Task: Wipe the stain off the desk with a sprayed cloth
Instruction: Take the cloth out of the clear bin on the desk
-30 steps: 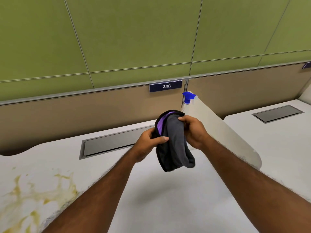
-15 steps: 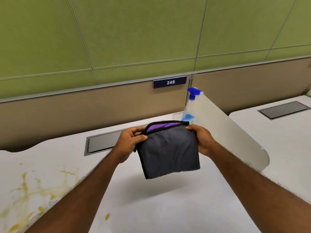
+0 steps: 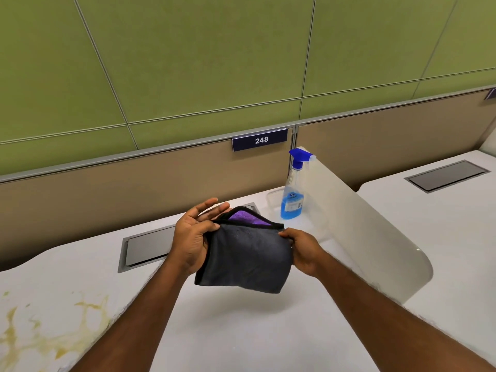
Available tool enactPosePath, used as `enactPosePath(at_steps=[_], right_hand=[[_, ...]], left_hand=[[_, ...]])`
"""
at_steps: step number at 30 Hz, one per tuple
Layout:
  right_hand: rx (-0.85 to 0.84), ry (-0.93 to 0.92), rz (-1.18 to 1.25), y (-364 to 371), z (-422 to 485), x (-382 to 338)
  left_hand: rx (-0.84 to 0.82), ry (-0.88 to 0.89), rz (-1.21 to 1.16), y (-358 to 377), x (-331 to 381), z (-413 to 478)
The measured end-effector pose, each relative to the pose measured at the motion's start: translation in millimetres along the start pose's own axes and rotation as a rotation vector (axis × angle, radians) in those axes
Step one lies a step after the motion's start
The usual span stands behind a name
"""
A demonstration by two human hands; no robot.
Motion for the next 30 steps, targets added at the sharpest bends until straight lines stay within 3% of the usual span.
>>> enactPosePath(at_steps=[7, 12, 19, 30], right_hand=[[0.014, -0.088, -0.232, -7.6, 28.3, -16.8], [0.398, -0.463, -0.368, -47.2, 58.3, -69.9], [0.577, -0.577, -0.553, -62.3, 111.9, -137.5], [0.396, -0.612, -0.475, -54.0, 162.2, -167.7]], left_hand=[[0.018, -0.007, 0.018, 4.7, 3.9, 12.6], [0.05, 0.008, -0.005, 3.1, 10.1, 19.5], [0.096, 0.016, 0.022, -4.6, 16.0, 28.1], [0.119, 0.03, -0.016, -11.6, 18.9, 35.1]])
Point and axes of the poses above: each hand's wrist, its own z-axis towards the middle knuckle, its own y-axis out of the palm, x = y × z, the point moved 7 cm from there along z, towards the middle knuckle, and after that the axes turned 2 degrees about -z, right-handed, at the moved point
